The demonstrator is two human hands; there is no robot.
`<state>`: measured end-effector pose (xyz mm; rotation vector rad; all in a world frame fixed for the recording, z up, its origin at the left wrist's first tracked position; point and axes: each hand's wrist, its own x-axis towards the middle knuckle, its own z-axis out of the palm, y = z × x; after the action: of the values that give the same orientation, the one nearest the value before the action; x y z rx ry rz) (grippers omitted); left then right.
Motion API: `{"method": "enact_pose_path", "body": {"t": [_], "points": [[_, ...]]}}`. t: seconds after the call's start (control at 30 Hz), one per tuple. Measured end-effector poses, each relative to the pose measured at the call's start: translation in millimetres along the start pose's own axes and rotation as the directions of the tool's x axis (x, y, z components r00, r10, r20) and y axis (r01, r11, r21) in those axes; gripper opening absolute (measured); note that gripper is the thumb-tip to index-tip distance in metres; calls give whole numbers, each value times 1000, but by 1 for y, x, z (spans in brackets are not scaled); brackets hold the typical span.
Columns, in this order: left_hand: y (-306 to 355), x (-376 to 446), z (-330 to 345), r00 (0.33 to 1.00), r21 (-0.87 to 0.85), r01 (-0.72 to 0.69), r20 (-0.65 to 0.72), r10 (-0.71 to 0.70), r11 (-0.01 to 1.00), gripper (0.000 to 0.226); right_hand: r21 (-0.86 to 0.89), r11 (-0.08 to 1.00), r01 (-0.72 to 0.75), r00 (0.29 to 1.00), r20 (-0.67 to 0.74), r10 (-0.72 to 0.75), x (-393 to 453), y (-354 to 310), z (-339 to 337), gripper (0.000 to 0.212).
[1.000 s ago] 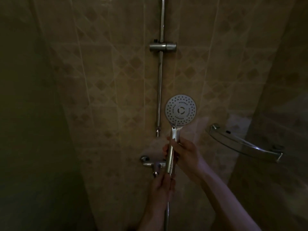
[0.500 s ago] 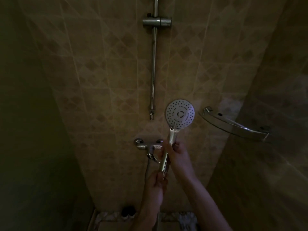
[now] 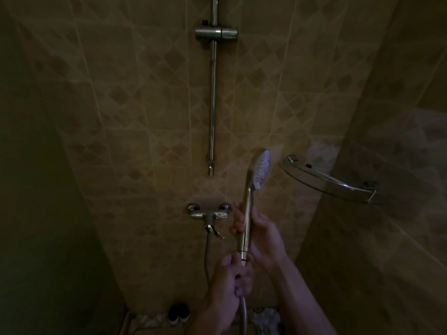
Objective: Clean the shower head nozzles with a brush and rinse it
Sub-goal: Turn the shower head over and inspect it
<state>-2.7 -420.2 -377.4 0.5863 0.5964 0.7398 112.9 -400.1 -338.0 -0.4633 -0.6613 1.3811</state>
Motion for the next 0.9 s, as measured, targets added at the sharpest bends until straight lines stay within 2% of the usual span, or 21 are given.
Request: {"method": "enact_pose_path", "body": {"t": [0.07,0.1,0.13,0.17,0.23,0.27,0.3,0.4,0.47,0.57,0.6,0.63,0.7,0.77,0.83,0.9], "points": [[-2,6,1,1000,62,-21,10,20,998,14,-15,999,-43,999,-28,43,1,-5,-7,39],[-2,9,1,999,116,-36,2,36,993,15,-92,994,-63,997,-59,58,2,-8,-8,40],[-3,14,2,998,167,-49,-19,53,985,17,-241,968,-74,992,-120,46,2,-12,-8,39],[-3,19,2,997,213,-59,-45,70,975,18,-431,898,-89,982,-188,7,3,-15,-7,34],[-4,27,2,987,301,-78,-109,116,950,17,-739,666,-103,947,-279,-162,4,-23,-5,22],[-6,30,3,980,344,-85,-142,142,935,16,-809,582,-81,936,-262,-233,5,-25,-5,15],[-7,31,5,972,375,-89,-168,162,923,17,-835,548,-54,935,-234,-265,5,-26,-4,12],[-8,31,10,970,353,-115,-160,181,928,15,-833,553,-23,940,-206,-271,3,-27,-5,22],[-3,30,10,982,261,-95,-134,134,961,18,-792,608,-47,921,-270,-281,3,-30,-11,34],[5,31,6,998,204,-55,-25,62,977,21,-539,841,-45,925,-341,-169,1,-32,-25,50],[6,33,5,999,179,-35,4,35,983,21,-411,911,-29,940,-322,-116,1,-31,-30,50],[7,33,4,999,140,-12,31,7,990,20,-297,955,-11,957,-281,-76,0,-30,-31,42],[3,35,5,997,79,34,71,-40,996,20,-164,986,-5,984,-175,-24,-4,-29,-29,10],[-1,37,5,996,62,49,74,-54,997,20,-76,997,-19,994,-106,11,-5,-29,-23,14],[-3,39,5,999,128,16,45,-22,992,21,-96,995,-17,992,-125,5,-6,-31,-16,15],[0,42,5,998,264,-53,-14,59,963,22,-277,961,-1,981,-188,-53,-5,-34,-8,15]]}}
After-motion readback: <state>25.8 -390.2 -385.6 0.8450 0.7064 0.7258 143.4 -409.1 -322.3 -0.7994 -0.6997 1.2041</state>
